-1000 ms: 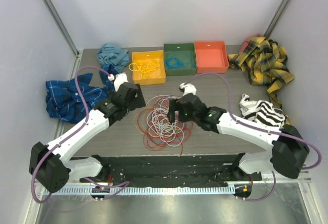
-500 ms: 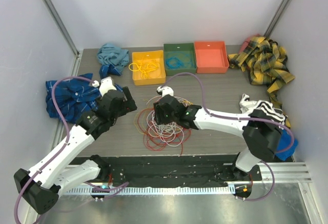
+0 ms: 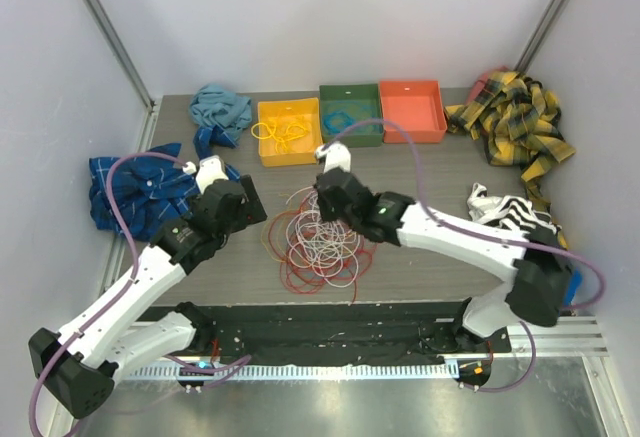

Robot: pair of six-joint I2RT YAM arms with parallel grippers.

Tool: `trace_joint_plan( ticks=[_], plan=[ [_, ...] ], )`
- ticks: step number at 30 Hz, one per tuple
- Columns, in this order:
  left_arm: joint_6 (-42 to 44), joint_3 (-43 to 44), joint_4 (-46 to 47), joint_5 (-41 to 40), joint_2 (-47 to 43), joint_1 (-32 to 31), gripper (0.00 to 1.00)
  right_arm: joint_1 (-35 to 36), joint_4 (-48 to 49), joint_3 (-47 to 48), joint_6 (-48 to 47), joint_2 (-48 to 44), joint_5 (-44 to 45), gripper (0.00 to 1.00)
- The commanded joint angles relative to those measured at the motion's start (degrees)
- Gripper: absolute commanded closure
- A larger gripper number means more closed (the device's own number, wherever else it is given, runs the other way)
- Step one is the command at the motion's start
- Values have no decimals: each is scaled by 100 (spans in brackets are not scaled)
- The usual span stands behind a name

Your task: Untangle the cables

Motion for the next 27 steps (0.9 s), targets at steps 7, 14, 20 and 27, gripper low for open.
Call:
trace_joint_plan(
  ticks=[7,14,20,27],
  plan=[
    [6,110,427,348,255,4,0,20,-1303,2668,-1146,-1355,1530,99],
    [-38,198,769,560,448,4,0,20,-1445,3276,-1357,-2067,1936,99],
    [-55,233,972,682,641,4,0,29,-1577,3488,-1453,-2663,2329,99],
    [-143,199,1463,1252,896,4,0,29,-1577,2899,-1234,-3140,2315,99]
  ],
)
